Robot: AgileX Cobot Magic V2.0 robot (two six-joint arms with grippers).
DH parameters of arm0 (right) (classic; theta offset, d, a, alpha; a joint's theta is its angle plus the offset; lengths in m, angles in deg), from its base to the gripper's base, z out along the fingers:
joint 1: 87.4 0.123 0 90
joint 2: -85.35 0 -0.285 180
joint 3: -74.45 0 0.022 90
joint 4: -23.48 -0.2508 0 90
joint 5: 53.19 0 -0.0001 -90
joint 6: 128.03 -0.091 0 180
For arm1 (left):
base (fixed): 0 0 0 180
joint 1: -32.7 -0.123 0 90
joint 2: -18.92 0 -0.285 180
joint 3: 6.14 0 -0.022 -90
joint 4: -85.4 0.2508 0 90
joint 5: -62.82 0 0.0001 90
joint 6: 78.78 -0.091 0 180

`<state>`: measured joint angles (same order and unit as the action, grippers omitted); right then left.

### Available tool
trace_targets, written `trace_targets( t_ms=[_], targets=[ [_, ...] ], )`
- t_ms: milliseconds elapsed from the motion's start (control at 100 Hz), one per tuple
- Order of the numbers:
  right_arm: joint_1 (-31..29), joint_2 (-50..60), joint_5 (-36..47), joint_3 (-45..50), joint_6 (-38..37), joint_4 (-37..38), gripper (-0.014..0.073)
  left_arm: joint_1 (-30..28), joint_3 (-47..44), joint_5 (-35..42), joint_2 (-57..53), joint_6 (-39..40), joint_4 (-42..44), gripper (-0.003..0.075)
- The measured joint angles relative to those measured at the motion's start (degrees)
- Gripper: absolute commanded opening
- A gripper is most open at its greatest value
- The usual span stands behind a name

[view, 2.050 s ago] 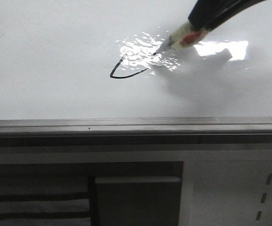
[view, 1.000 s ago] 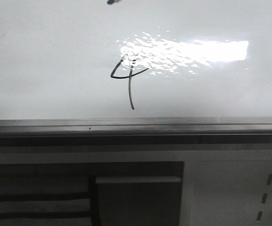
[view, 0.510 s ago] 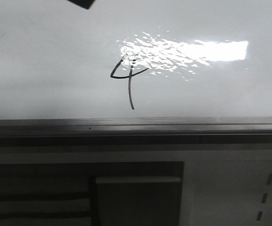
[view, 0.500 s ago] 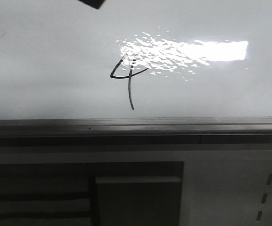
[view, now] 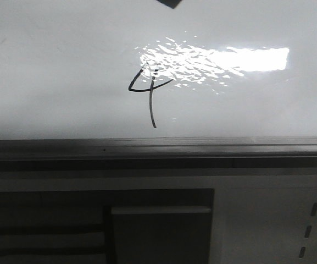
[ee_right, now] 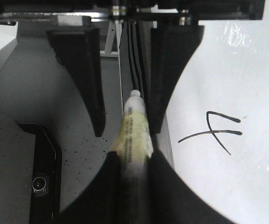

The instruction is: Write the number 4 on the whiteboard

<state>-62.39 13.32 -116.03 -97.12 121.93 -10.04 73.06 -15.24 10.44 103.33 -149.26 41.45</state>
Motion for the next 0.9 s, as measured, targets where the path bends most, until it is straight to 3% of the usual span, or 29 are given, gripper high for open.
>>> trace_targets(
  t_ms=[280,400,470,600,670,900],
  targets=[
    [0.0,0.0,-0.5,0.0,0.11,0.0,-0.0064,0.0,0.0,0.44,0.0,-0.2,0.44,-0.0022],
    [0.0,-0.11,-0.6,0.0,0.11,0.0,-0.0057,0.0,0.0,0.44,0.0,-0.25,0.58,-0.002],
    [0.0,-0.11,-0.6,0.0,0.11,0.0,0.0012,0.0,0.0,0.44,0.0,-0.25,0.62,-0.002],
    [0.0,-0.22,-0.6,0.0,0.11,0.0,0.026,0.0,0.0,0.44,0.0,-0.35,0.62,-0.002],
    [0.0,-0.22,-0.75,0.0,0.11,0.34,0.0346,0.0,0.0,0.69,0.0,-0.24,0.74,-0.002],
    [-2.0,4.1,-0.63,-1.97,-9.69,10.94,0.0364,-1.99,0.13,-0.16,0.0,10.54,10.55,-0.002]
  ],
)
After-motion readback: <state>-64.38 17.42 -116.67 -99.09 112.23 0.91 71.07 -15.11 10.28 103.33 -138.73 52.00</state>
